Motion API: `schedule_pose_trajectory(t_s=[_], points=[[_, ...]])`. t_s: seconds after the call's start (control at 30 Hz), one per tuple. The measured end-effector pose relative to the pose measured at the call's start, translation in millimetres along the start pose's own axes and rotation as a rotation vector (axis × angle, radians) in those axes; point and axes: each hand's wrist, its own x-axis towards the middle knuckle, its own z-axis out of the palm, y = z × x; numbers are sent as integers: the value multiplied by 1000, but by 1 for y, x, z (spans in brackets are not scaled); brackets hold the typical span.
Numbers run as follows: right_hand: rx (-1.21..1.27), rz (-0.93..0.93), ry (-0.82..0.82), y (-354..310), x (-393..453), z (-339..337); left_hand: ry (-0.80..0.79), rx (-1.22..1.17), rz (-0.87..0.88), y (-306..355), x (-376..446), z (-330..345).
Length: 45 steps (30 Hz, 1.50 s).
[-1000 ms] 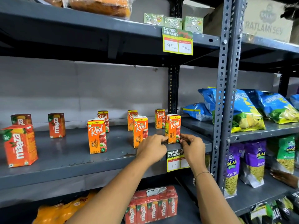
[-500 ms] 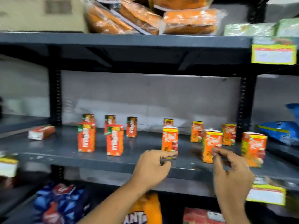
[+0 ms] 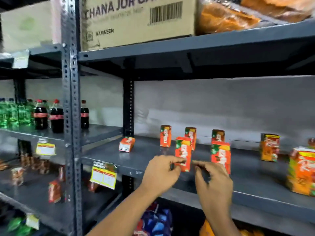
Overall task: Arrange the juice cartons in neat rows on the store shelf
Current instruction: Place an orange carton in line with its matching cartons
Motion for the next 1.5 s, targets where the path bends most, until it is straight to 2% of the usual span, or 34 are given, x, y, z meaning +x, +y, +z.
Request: schedule_pose_trajectory(t_s=[0.27, 0.33, 0.43, 0.57, 0.63, 0.73, 0.83, 0.97, 1.13, 1.27, 1.4, 1.5], points=[[-77, 22, -140, -54, 3, 120, 18, 10, 27, -103, 43, -54], [-72, 123, -165, -62, 13, 147, 39, 22, 26, -118, 52, -63], [-18, 271, -242, -65, 32, 184, 154, 54, -24, -145, 68, -70], [56, 542, -325, -57, 53, 228, 354, 5, -177, -177, 85, -77], [49, 646, -348, -58, 59, 245, 385, -45, -280, -189, 92, -82], [76, 724, -405, -64, 64, 262, 302, -89, -443, -212, 103, -85], [68, 746, -494, -68, 66, 271, 186, -113, -507, -224, 106, -83], [188, 769, -498, -68, 65, 270, 178, -53, -512, -223, 104, -81], [355, 788, -508, -72, 60, 262, 128, -177, -453, -220, 97, -86], [336, 776, -514, -75, 58, 256, 94, -337, -411, -221, 87, -97], [328, 756, -584, -78, 54, 255, -63, -186, -382, -214, 79, -107], [256, 669, -605, -82, 49, 247, -131, -105, -402, -211, 79, -109]])
